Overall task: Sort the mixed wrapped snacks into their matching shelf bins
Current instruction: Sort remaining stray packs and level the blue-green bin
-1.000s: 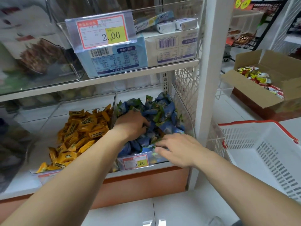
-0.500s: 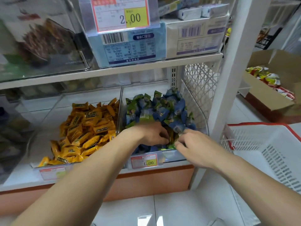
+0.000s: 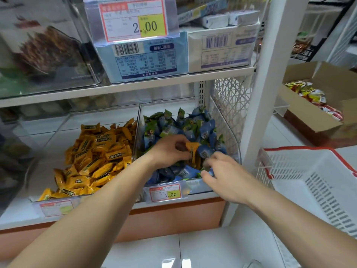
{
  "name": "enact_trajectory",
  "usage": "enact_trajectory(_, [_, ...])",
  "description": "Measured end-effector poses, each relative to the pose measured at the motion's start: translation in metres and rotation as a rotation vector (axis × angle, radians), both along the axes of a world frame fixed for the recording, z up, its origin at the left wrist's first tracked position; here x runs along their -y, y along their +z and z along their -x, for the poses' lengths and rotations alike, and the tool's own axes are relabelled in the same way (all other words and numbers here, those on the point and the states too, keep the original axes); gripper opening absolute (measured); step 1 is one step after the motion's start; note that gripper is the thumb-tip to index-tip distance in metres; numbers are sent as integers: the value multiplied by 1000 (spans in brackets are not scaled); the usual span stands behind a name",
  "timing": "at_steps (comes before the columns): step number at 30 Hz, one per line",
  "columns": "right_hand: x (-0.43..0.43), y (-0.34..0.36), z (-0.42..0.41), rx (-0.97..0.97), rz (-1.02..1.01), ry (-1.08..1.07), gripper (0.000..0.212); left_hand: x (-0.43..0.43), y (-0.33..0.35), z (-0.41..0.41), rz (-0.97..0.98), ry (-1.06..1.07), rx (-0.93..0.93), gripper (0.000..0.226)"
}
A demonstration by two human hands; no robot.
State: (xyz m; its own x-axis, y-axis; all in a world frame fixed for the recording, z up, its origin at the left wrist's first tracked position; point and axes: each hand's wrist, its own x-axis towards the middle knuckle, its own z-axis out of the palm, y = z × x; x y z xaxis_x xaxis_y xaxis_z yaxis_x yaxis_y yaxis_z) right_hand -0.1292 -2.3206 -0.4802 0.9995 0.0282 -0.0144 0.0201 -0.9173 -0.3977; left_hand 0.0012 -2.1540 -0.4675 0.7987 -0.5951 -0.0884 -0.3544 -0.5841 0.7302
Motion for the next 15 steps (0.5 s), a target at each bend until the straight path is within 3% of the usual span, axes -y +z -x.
enact_trajectory(3, [0,5,-5,137,-239,-106,58,-1,10,7,195,-18,-26,15])
enact_trajectory(7, [-7,15,-10,290,-532,-96,29,3,14,23,391,-36,-134,16])
enact_trajectory(10, [-7,19,-9,405,-508,-148,16,7,6,26,431,29,-238,24])
enact_trajectory(12, [0,22,-6,444,-427,-194,13,10,-3,22,288,98,-212,32])
enact_trajectory(15, [10,25,1,409,-419,-220,8,17,-15,16,-94,77,-32,28])
